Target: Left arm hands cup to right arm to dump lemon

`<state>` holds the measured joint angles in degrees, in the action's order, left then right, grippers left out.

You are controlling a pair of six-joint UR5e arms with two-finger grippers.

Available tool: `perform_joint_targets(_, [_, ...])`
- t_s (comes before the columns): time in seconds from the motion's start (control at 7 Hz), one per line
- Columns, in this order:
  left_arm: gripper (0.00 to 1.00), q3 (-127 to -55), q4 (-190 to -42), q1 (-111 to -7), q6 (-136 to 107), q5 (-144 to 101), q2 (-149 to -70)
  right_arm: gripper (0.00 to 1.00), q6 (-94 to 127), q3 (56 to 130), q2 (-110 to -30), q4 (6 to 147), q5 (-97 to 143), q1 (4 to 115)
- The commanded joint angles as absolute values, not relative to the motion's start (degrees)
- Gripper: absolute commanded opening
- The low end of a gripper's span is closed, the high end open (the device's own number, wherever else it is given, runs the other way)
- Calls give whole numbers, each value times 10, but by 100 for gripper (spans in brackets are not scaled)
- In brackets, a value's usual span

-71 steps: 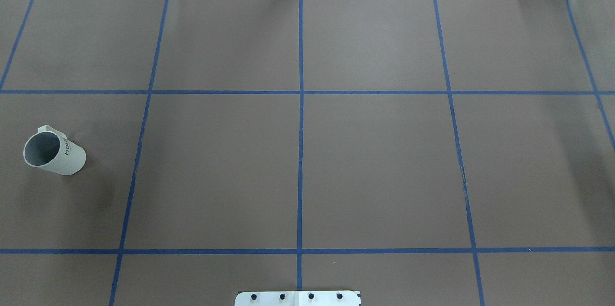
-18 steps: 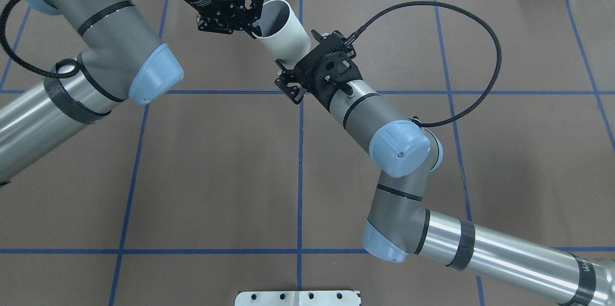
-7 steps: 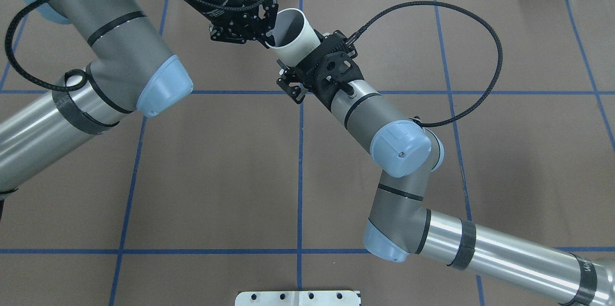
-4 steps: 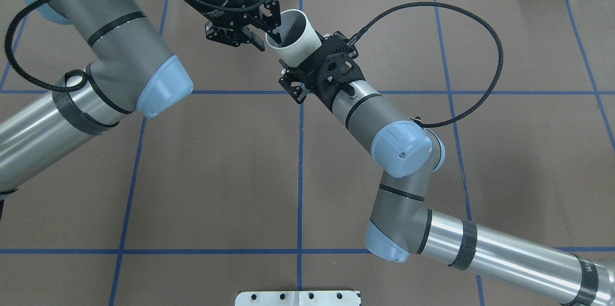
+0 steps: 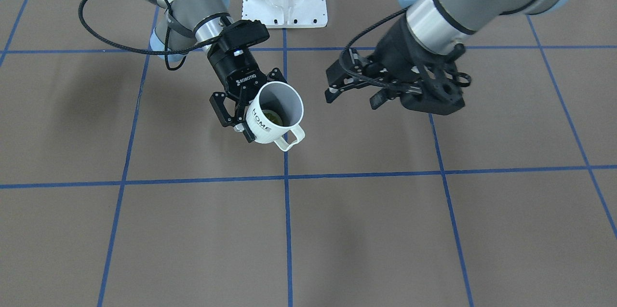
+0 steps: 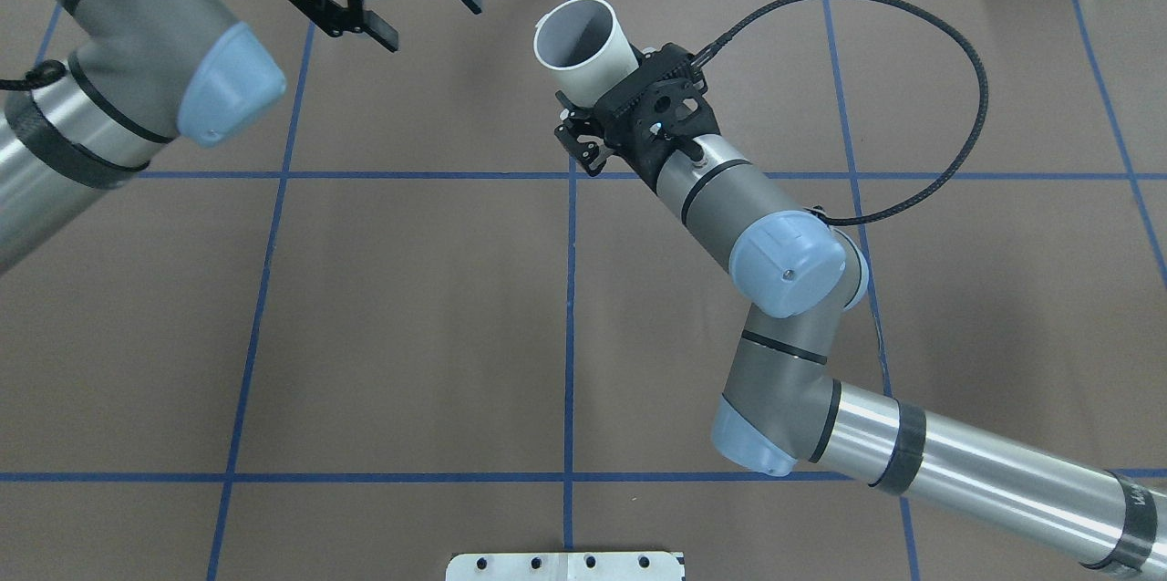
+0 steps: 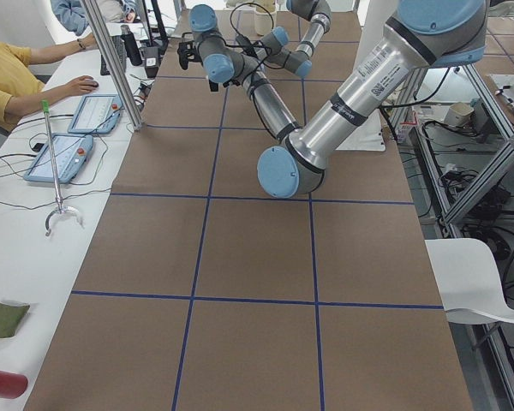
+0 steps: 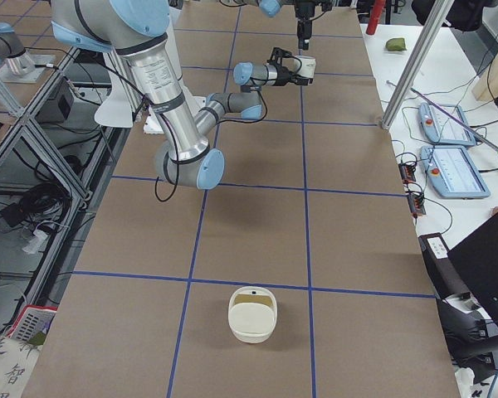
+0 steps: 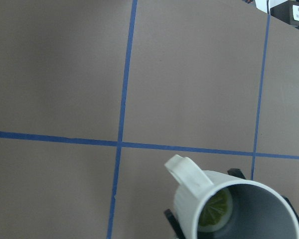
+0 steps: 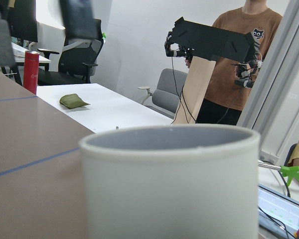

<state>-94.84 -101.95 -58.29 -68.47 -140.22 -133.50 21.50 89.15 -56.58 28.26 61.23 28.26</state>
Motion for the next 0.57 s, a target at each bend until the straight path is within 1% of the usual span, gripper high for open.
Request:
perform_joint_targets(0.0, [100, -937, -926, -646, -502, -1417, -1304, 14, 267, 900, -601, 286, 615, 334])
perform_joint_targets(0.14, [100, -936, -864, -666, -404, -1404, -1303, 14, 332, 901, -609, 287, 625, 354])
perform_joint_targets(0.29, [100, -937, -834, -684, -318, -1381, -1285, 15, 357, 906, -618, 300, 668, 385])
perform_joint_targets(0.43, [100, -935, -831, -702, -221, -1370, -1243, 15, 370, 942, -645, 348, 725, 420])
